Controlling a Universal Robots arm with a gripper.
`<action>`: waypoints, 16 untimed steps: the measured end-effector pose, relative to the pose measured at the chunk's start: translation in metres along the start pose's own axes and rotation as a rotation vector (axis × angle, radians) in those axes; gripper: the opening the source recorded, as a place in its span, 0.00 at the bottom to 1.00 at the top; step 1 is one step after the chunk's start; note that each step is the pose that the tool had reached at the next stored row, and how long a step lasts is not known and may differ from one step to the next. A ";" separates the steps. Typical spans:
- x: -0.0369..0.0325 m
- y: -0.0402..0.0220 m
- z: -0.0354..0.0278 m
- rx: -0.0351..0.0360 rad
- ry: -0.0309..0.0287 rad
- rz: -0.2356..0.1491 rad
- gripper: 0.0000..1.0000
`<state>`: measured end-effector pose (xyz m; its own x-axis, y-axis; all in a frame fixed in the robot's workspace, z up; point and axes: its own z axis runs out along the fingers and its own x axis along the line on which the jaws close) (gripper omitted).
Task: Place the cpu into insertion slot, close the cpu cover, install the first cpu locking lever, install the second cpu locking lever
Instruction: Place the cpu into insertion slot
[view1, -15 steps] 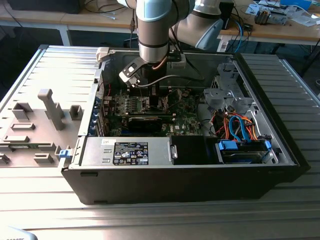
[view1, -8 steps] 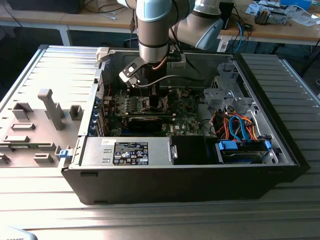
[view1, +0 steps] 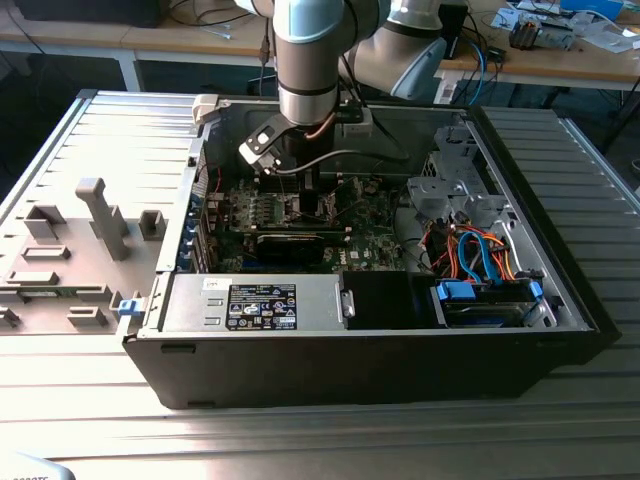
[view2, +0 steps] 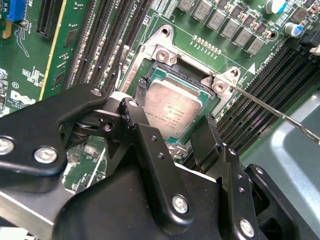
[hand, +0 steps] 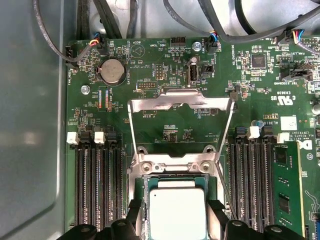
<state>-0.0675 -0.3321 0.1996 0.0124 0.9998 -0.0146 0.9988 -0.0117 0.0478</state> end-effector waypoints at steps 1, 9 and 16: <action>0.0000 0.0000 -0.0008 -0.0001 0.0002 0.000 0.62; -0.0002 0.0002 -0.0048 -0.0002 -0.0101 0.000 0.62; -0.0002 0.0005 -0.0120 -0.0002 -0.0063 0.000 0.62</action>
<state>-0.0675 -0.3322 0.2116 0.0125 0.9997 -0.0208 0.9988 -0.0115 0.0480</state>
